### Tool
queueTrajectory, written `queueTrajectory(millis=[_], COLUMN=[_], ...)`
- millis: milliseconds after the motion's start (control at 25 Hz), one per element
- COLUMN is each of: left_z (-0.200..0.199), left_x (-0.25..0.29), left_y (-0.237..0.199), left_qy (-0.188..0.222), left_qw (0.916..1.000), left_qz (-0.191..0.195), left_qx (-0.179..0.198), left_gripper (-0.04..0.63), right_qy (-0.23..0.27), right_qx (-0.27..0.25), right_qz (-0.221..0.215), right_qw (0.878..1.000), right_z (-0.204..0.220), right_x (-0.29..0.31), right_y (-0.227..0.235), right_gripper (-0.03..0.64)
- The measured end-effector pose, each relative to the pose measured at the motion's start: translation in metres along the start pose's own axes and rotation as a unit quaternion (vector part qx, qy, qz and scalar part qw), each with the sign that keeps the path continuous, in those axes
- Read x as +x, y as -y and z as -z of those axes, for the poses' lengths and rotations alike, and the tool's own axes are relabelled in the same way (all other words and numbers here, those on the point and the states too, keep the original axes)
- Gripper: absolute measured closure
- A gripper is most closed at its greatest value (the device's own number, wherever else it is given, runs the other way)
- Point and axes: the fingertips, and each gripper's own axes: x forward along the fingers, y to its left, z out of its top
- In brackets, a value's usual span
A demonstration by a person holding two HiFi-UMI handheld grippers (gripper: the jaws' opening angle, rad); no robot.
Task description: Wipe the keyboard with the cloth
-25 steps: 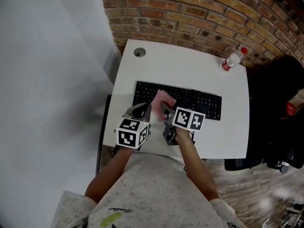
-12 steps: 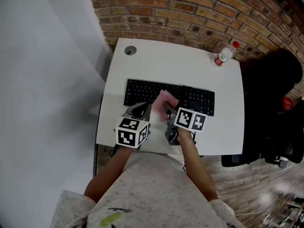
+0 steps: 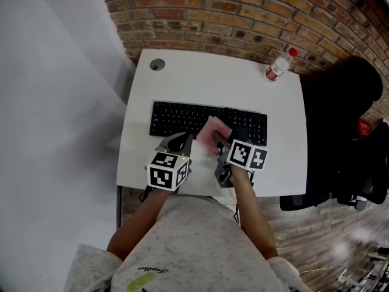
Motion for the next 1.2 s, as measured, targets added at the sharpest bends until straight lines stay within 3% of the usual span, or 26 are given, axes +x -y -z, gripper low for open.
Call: queueTrajectory(millis=[800, 1200], left_z=[-0.003, -0.007], left_x=[0.027, 0.04], left_y=[0.034, 0.049], left_qy=[-0.009, -0.012], left_qw=[0.9996, 0.9993], left_qz=[0.024, 0.024], left_qx=[0.014, 0.024], left_gripper=[0.6, 0.6], right_qy=[0.057, 0.074], right_qx=[0.024, 0.043], right_qz=[-0.015, 0.0], right_qw=[0.998, 0.996], right_z=[-0.034, -0.047], right_x=[-0.05, -0.069], right_y=[0.044, 0.082], right_gripper=[0.594, 0.594])
